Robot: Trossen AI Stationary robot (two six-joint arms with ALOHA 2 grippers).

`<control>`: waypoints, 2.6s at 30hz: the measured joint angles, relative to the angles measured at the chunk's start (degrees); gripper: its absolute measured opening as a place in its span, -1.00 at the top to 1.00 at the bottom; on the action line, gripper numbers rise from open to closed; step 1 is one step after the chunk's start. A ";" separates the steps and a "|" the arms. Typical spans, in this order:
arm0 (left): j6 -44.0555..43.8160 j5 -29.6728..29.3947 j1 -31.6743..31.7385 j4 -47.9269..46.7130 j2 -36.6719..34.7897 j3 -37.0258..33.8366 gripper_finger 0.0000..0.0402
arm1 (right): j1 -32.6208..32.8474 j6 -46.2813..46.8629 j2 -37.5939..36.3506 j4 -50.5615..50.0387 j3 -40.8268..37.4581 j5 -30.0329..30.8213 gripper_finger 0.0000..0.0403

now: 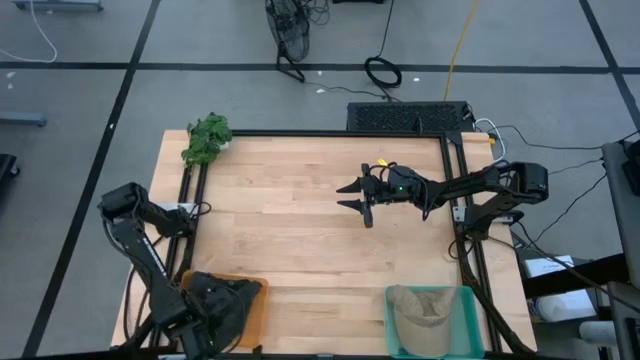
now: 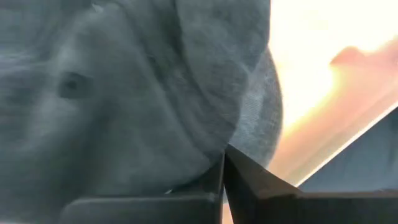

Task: Pick & Place hat
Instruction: Put the black cap into the orange bin, then return to Home Position

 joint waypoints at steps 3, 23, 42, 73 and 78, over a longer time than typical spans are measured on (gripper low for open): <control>-0.76 1.59 -0.02 6.29 -0.32 -3.58 0.98 | 0.01 0.00 0.02 0.00 0.00 -0.01 0.31; 1.60 6.45 2.12 -16.49 0.29 8.16 0.98 | 0.01 -0.09 0.02 0.04 0.01 -0.01 0.31; -0.17 4.59 0.57 -9.02 -0.19 -0.67 0.94 | -0.01 -0.09 0.02 0.04 0.00 -0.01 0.31; 0.73 2.39 3.41 -11.48 -6.61 0.38 0.87 | -0.01 -0.07 0.02 1.13 0.00 -0.01 0.31; 1.67 -5.63 3.80 -17.03 -9.12 4.95 0.97 | 0.00 0.12 0.02 1.31 0.00 -0.02 0.31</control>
